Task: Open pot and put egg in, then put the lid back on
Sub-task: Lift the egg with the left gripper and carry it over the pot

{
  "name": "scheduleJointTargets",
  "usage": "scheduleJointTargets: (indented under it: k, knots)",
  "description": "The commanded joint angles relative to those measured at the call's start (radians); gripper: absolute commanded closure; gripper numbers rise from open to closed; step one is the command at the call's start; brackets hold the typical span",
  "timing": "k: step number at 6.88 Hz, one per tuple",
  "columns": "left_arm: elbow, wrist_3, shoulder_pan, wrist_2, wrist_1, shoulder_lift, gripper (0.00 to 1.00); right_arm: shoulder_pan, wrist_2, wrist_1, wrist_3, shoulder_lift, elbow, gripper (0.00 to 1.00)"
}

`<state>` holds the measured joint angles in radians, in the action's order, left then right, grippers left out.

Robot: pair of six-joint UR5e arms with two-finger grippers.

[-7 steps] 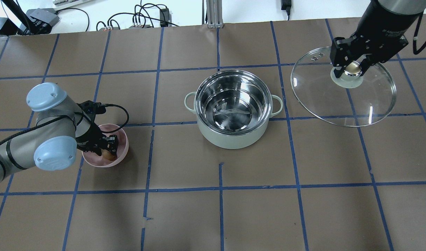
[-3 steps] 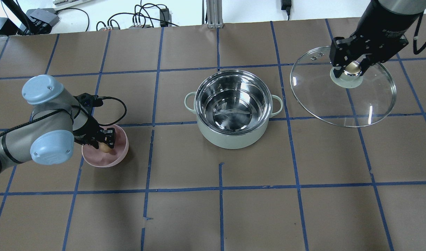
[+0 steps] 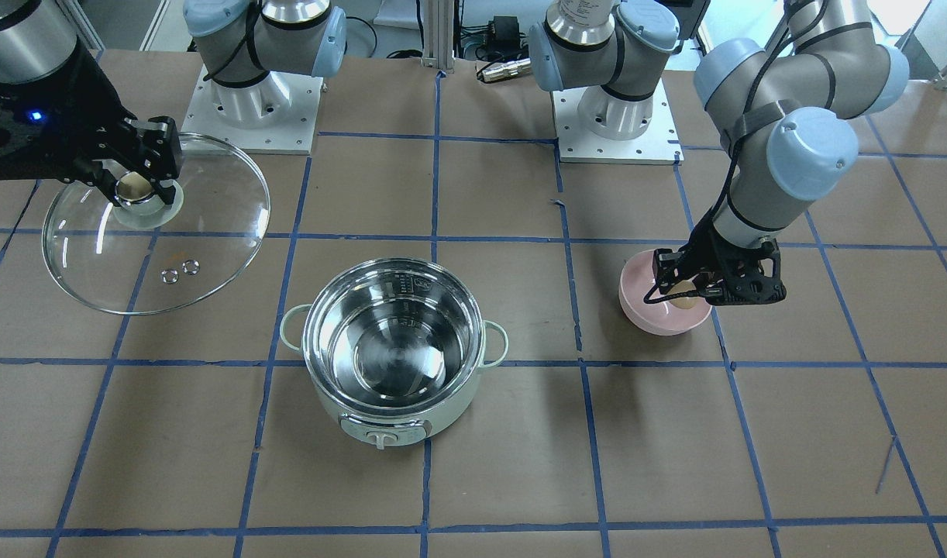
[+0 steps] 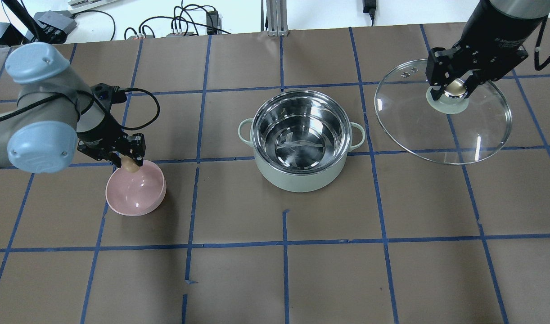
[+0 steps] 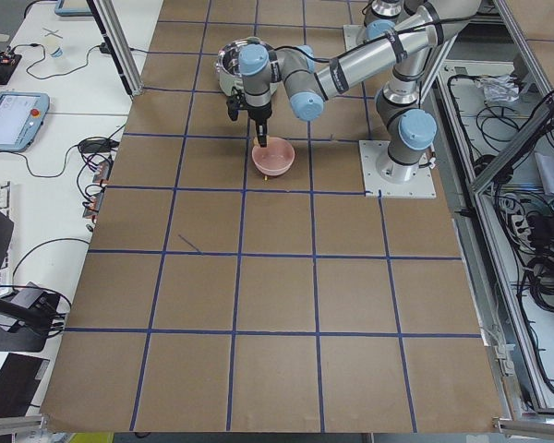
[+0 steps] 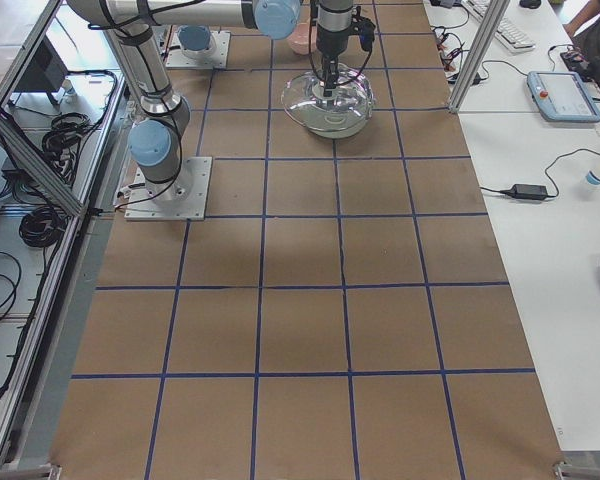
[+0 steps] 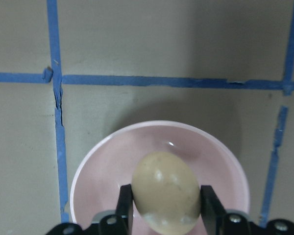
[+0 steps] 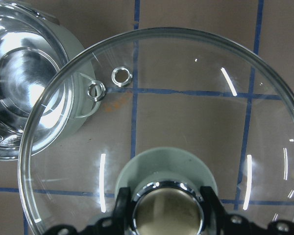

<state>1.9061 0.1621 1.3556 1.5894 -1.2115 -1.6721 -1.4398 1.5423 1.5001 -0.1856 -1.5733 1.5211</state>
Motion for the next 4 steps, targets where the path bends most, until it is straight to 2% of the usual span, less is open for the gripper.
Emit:
scheduleJointTargets:
  k: [1,3,4]
  knots:
    - [-0.058,-0.077,0.054,-0.015,-0.027,-0.005,1.00,0.001,-0.010,0.002,-0.002,-0.001,0.002,0.68]
    - [-0.189,-0.287,0.257,-0.029,0.036,-0.094,1.00,0.002,-0.008,0.000,-0.002,-0.001,0.002,0.68]
    - [-0.317,-0.390,0.392,-0.029,0.038,-0.186,1.00,0.002,-0.008,0.000,-0.003,-0.001,0.004,0.68]
